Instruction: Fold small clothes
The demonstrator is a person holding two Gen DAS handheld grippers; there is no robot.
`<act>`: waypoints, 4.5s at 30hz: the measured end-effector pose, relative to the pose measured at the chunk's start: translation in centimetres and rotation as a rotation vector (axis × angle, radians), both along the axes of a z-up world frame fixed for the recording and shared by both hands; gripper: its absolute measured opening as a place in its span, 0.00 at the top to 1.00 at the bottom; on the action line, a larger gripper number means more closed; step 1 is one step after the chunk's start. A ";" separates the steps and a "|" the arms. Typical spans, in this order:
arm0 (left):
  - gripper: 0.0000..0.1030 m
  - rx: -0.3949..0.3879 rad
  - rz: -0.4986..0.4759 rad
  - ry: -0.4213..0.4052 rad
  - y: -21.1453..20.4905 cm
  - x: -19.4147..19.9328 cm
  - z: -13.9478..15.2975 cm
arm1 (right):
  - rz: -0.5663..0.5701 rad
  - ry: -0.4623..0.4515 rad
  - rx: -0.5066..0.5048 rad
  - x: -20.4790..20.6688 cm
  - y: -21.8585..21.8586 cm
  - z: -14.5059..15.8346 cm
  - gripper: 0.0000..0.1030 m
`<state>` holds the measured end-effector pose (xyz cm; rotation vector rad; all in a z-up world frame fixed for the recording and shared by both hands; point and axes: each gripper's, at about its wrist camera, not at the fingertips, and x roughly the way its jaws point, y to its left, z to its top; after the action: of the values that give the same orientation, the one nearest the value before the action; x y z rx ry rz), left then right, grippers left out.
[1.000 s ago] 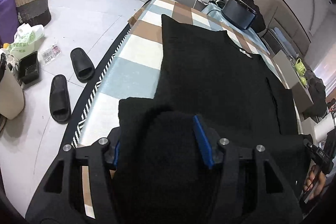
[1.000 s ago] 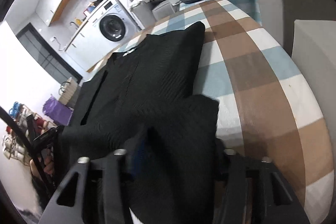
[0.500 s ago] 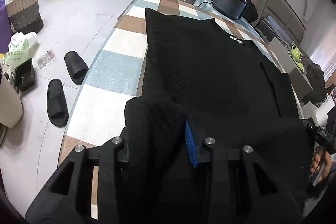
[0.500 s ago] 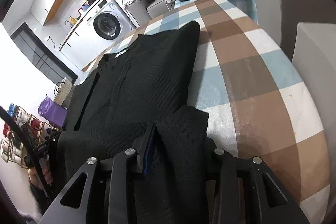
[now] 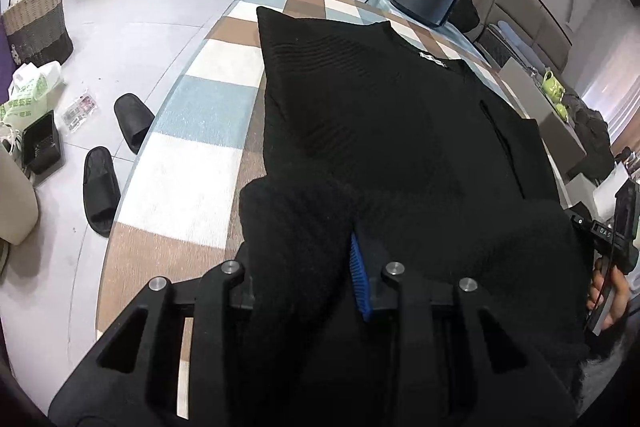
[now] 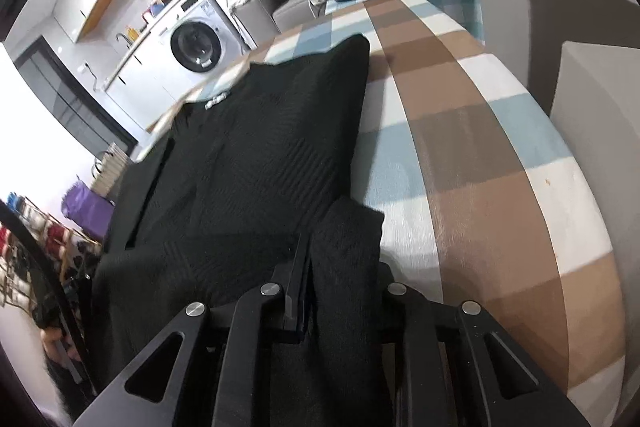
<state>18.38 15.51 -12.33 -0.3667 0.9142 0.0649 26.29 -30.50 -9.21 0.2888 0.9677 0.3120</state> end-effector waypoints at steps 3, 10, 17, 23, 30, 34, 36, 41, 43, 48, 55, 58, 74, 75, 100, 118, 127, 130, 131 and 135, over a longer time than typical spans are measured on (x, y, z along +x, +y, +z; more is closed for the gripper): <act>0.72 0.024 -0.010 0.005 -0.7 -0.8 0.0 | 0.007 0.009 -0.016 -0.7 0.1 0.0 0.83; 0.66 -0.002 0.038 -0.015 0.4 -3.4 0.3 | 0.002 0.009 0.021 -2.4 -1.3 0.3 0.70; 0.39 0.028 0.063 -0.089 0.9 -8.6 2.5 | -0.009 -0.094 0.082 -7.6 -4.4 2.8 0.46; 0.39 0.050 0.044 -0.031 0.1 -11.0 1.5 | 0.002 -0.085 0.096 -12.4 -6.4 2.2 0.45; 0.58 -0.004 0.077 -0.032 0.4 -12.1 0.3 | 0.044 -0.062 0.059 -14.2 -5.8 0.9 0.45; 0.91 -0.004 0.100 -0.047 0.6 -12.2 0.3 | 0.068 -0.072 0.061 -13.4 -4.7 0.4 0.46; 0.96 -0.009 0.110 -0.072 0.7 -12.5 0.8 | 0.087 -0.085 0.065 -13.0 -4.2 0.4 0.69; 0.97 0.005 0.131 -0.140 0.9 -12.8 2.7 | 0.168 -0.184 0.018 -13.1 -2.3 1.9 0.95; 0.97 0.010 0.135 -0.168 1.1 -12.6 3.8 | 0.164 -0.234 0.016 -13.0 -2.2 3.2 0.95; 0.98 0.017 0.137 -0.227 1.8 -10.4 6.3 | 0.113 -0.373 0.045 -11.0 -3.2 7.4 0.96; 0.98 0.012 0.142 -0.262 3.8 -5.1 8.5 | 0.026 -0.418 0.080 -5.7 -3.6 9.9 0.96; 0.97 -0.019 0.138 -0.216 4.8 -2.7 7.3 | -0.005 -0.343 0.085 -3.2 -3.7 8.3 0.96; 0.49 -0.032 0.233 -0.103 3.5 -7.8 3.5 | -0.088 -0.149 0.123 -8.9 -6.6 3.5 0.56; 0.49 -0.038 0.212 -0.098 2.7 -8.2 3.5 | -0.082 -0.148 0.128 -9.7 -6.4 3.5 0.55; 0.38 -0.041 -0.168 -0.042 -14.2 -10.3 0.1 | 0.147 -0.032 0.357 -12.0 8.2 -1.7 0.50; 0.38 -0.028 -0.041 -0.122 -8.3 -11.3 3.5 | 0.217 -0.140 0.436 -16.1 9.8 3.7 0.97; 0.38 -0.008 0.029 -0.113 -5.3 -12.1 3.5 | 0.144 0.024 0.313 -14.1 9.2 -0.8 0.97; 0.38 -0.008 0.047 -0.105 -4.3 -12.6 3.3 | 0.162 0.058 0.326 -13.9 9.6 -2.0 0.96; 0.38 -0.006 0.053 -0.104 -4.1 -12.7 3.2 | 0.167 0.064 0.332 -13.8 9.9 -2.2 0.93; 0.38 -0.007 0.064 -0.104 -3.4 -13.3 3.2 | 0.193 -0.007 0.296 -14.4 10.8 -1.6 0.70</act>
<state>5.07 12.14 -9.12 -0.4029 0.8001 0.1005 11.85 -19.71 -10.83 0.4641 0.9442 0.6352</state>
